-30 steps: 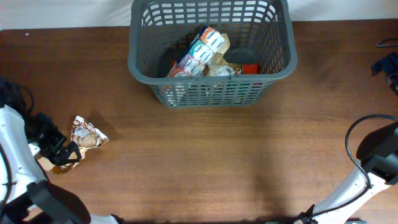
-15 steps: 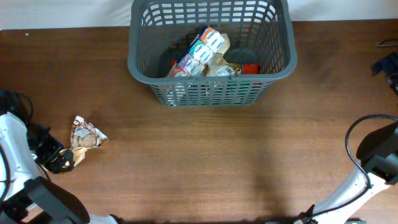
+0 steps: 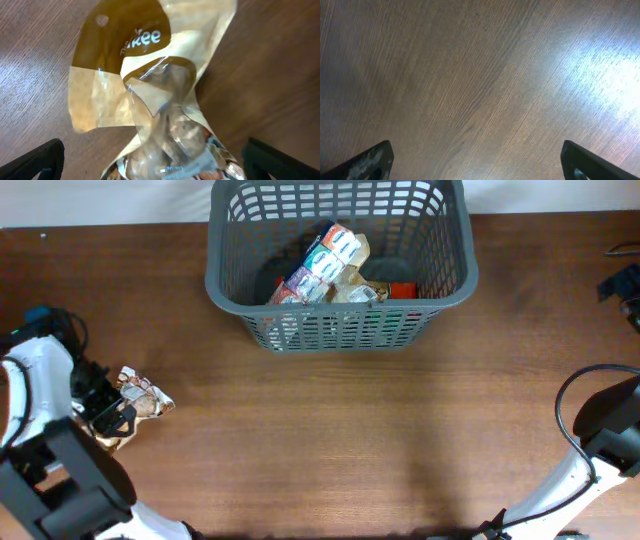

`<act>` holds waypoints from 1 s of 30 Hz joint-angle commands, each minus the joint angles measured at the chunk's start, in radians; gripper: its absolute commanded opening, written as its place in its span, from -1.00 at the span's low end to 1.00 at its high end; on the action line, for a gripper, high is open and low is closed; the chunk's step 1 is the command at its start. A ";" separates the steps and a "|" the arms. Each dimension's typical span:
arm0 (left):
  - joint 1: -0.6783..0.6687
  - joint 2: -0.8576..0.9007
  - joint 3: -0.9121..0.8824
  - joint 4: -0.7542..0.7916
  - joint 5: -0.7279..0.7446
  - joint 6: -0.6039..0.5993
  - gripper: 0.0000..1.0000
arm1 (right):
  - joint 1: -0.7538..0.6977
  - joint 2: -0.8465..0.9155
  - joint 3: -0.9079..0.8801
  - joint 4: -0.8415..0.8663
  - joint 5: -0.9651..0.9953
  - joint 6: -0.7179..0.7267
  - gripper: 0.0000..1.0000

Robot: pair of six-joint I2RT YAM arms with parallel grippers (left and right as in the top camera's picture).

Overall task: Pack container
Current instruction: 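Close the left gripper on the crumpled snack bag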

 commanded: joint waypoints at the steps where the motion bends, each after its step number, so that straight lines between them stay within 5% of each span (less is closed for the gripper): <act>1: -0.005 0.049 -0.009 0.013 -0.019 -0.021 0.99 | -0.002 -0.004 -0.005 0.001 0.016 0.009 0.98; 10: -0.005 0.100 -0.009 0.149 -0.014 0.079 0.99 | -0.002 -0.004 -0.005 0.001 0.016 0.009 0.98; 30: -0.098 0.151 -0.009 0.216 0.030 0.089 0.99 | -0.002 -0.004 -0.005 0.001 0.016 0.009 0.98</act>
